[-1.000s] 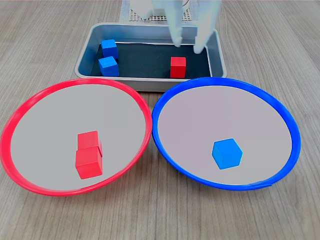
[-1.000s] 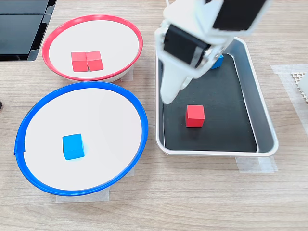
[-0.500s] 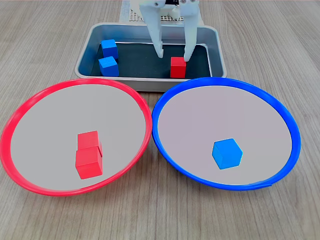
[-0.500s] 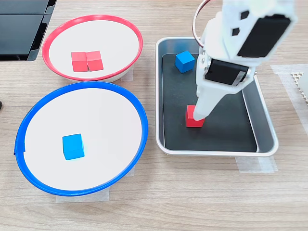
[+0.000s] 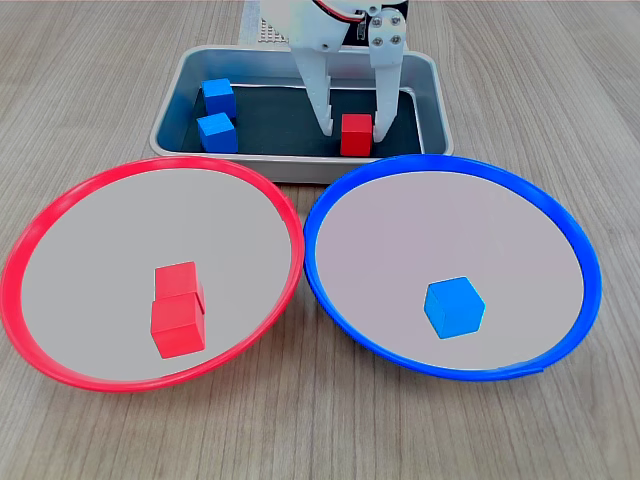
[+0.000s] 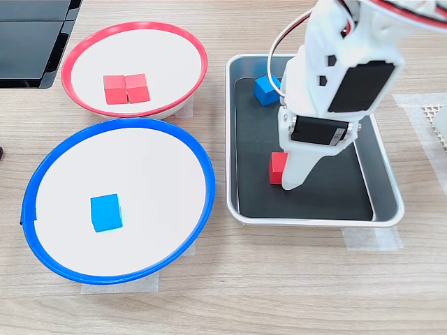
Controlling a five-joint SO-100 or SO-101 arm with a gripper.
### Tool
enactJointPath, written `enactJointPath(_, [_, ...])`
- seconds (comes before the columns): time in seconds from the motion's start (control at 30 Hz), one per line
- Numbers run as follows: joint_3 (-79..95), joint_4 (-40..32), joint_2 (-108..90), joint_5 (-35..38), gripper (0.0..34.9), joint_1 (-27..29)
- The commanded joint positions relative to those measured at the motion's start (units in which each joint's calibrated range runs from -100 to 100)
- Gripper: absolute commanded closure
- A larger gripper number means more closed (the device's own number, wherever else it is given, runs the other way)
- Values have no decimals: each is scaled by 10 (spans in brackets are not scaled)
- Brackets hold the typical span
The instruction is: Resolve any anomalies and move all blocks to matching dishes
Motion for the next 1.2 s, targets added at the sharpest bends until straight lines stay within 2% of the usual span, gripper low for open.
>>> enactJointPath(0.0, [-30, -14, 9, 0, 295, 0])
enactJointPath(0.03, [-31, -14, 9, 0, 335, -1])
enactJointPath(0.07, [-31, -14, 7, -1, 346, -2])
enactJointPath(0.17, [-40, 4, -8, -2, 346, 0])
enactJointPath(0.23, [-64, 42, -27, -9, 347, 6])
enactJointPath(0.3, [-108, 92, -51, -33, 347, 17])
enactJointPath(0.33, [-176, 127, -61, -76, 347, 37])
enactJointPath(0.43, [-241, 136, -44, -108, 347, 63])
enactJointPath(0.53, [-329, 109, 21, -138, 347, 109])
enactJointPath(0.63, [-391, 52, 98, -148, 347, 142])
enactJointPath(0.67, [-418, 7, 149, -148, 347, 157])
enactJointPath(0.8, [-462, -34, 226, -140, 347, 170])
enactJointPath(0.83, [-467, -42, 238, -137, 336, 171])
enactJointPath(0.9, [-474, -57, 256, -137, 256, 173])
enactJointPath(0.93, [-474, -63, 261, -136, 199, 174])
enactJointPath(0.97, [-473, -68, 263, -136, 181, 174])
enactJointPath(1.03, [-467, -68, 255, -138, 163, 171])
enactJointPath(1.17, [-432, -44, 197, -143, 195, 167])
